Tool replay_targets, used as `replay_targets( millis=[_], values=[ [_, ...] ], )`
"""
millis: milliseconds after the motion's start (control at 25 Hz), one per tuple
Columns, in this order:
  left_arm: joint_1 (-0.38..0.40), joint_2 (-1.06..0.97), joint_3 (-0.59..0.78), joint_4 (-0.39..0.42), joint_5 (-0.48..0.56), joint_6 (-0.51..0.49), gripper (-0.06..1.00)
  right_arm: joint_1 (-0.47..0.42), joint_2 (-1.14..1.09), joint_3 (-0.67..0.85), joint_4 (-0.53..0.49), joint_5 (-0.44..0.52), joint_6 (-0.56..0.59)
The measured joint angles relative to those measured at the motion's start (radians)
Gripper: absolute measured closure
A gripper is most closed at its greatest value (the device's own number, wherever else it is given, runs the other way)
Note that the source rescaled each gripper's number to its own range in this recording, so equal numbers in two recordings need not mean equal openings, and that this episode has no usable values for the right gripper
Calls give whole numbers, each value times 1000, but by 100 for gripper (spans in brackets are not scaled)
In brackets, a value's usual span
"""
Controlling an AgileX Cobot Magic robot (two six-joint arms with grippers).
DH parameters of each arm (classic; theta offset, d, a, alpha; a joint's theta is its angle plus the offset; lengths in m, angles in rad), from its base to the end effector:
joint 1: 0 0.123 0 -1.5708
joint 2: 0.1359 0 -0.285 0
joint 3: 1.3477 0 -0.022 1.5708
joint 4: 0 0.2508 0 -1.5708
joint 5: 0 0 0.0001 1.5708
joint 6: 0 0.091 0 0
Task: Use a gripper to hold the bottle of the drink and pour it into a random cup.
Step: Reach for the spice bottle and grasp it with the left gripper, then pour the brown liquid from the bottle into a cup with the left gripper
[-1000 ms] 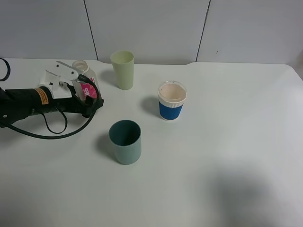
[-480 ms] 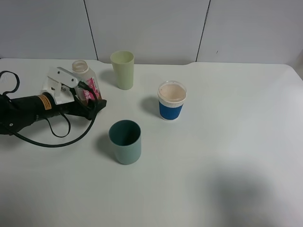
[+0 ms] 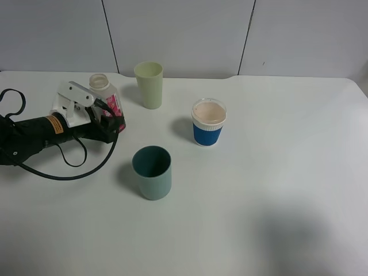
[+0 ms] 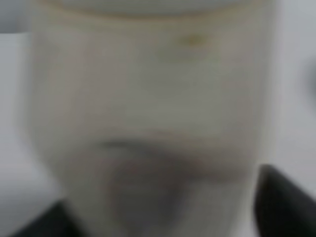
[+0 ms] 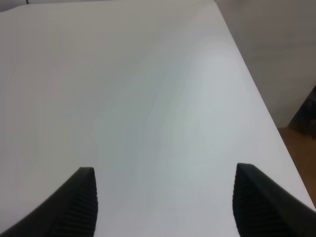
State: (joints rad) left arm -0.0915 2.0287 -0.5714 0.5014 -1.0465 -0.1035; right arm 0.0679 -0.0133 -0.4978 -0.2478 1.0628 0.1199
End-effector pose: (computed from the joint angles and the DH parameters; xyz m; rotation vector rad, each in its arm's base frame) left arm 0.3030 -0.0658 0.0869 0.5236 1.8622 -0.3697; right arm -0.0067 -0.0200 0.2784 0.0657 2.0141 -0.1767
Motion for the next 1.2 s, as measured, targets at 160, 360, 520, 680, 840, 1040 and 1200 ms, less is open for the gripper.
replay_targets(
  millis=[160, 360, 520, 680, 840, 1040, 1200],
  values=[
    [0, 1, 0, 1, -1, 0, 94, 0, 0, 0, 0, 0, 0],
    [0, 1, 0, 1, -1, 0, 94, 0, 0, 0, 0, 0, 0],
    [0, 1, 0, 1, -1, 0, 94, 0, 0, 0, 0, 0, 0],
    [0, 1, 0, 1, 0, 0, 94, 0, 0, 0, 0, 0, 0],
    [-4, -49, 1, -1, 91, 0, 94, 0, 0, 0, 0, 0, 0],
    [-8, -186, 3, -7, 250, 0, 94, 0, 0, 0, 0, 0, 0],
    [-15, -316, 5, -14, 341, 0, 94, 0, 0, 0, 0, 0, 0]
  ],
)
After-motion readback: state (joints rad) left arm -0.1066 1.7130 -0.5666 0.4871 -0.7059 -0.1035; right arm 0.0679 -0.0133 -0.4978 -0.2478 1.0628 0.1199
